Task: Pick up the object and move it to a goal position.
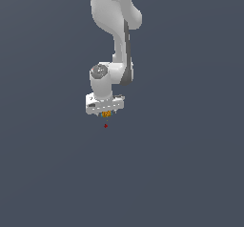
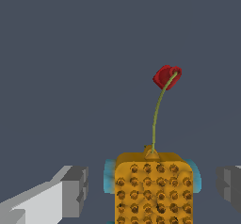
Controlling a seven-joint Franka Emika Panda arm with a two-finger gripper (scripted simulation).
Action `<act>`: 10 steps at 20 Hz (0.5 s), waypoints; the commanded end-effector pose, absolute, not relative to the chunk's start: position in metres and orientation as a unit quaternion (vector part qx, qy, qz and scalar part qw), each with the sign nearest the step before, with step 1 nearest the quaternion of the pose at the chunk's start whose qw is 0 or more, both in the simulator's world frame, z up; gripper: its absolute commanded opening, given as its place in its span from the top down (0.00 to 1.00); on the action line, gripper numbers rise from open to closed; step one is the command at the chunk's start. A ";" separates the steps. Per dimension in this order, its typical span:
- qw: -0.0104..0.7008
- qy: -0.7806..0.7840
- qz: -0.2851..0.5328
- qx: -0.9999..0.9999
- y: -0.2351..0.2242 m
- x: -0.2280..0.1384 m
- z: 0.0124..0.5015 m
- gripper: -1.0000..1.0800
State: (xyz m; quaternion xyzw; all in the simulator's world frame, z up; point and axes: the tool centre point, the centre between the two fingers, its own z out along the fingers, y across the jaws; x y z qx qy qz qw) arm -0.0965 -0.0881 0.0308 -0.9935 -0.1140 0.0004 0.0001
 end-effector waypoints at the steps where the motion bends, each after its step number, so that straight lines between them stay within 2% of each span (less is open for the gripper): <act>1: 0.000 -0.114 0.000 -0.993 -0.088 -0.097 0.022 0.04; 6: 0.000 -0.115 0.000 -0.993 -0.088 -0.096 0.015 0.04; 7: 0.000 -0.115 0.000 -0.993 -0.088 -0.096 0.015 1.00; 10: 0.000 -0.115 0.000 -0.993 -0.088 -0.096 0.015 1.00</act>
